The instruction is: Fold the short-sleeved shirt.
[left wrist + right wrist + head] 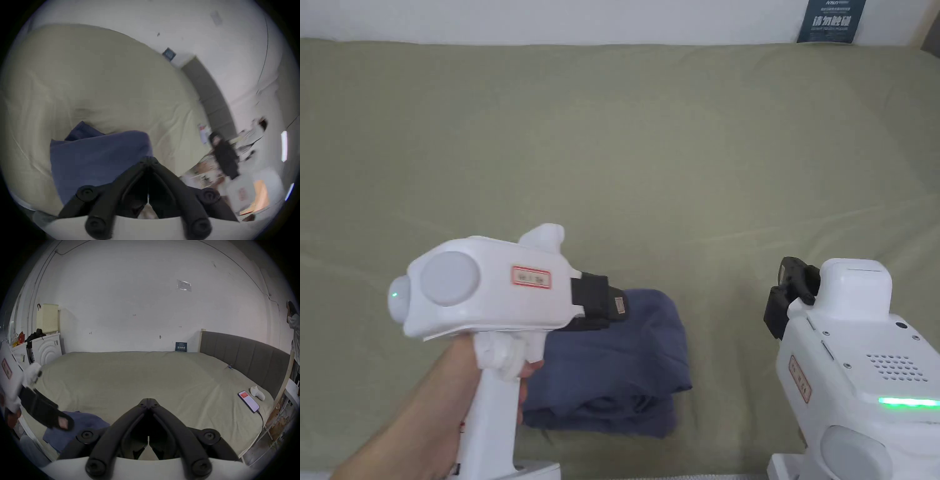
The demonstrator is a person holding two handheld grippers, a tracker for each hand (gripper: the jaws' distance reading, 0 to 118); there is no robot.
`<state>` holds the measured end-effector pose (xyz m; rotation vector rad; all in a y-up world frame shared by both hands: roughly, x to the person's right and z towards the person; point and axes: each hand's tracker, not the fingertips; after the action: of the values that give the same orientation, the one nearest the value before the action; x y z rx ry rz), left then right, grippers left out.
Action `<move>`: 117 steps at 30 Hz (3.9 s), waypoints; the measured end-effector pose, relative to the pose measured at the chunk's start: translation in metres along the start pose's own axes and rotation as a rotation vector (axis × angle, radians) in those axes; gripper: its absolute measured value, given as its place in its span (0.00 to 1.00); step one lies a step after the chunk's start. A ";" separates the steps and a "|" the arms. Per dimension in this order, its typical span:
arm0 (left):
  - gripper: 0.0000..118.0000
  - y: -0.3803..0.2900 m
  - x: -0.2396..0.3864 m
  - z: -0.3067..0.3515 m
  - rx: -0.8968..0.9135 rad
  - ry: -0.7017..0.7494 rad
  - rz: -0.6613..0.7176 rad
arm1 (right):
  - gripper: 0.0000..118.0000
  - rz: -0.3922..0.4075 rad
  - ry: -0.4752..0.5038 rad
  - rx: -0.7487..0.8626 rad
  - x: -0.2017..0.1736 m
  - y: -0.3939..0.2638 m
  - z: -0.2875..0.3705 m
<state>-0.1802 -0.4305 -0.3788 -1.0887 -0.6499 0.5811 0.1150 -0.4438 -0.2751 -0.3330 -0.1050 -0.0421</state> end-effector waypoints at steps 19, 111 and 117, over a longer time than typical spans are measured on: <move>0.01 -0.036 -0.056 -0.089 -0.238 -0.115 0.044 | 0.00 -0.093 0.169 -0.170 0.000 -0.020 -0.006; 0.26 0.170 -0.411 0.369 -0.050 0.451 0.152 | 0.00 0.183 0.717 -0.036 -0.482 -0.021 -0.133; 0.38 0.166 -0.399 0.370 -0.023 0.497 0.125 | 0.00 0.185 0.732 -0.067 -0.486 -0.016 -0.138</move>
<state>-0.7374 -0.4297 -0.4911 -1.2429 -0.1578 0.3864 -0.3559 -0.4930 -0.4530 -0.3755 0.6531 0.0176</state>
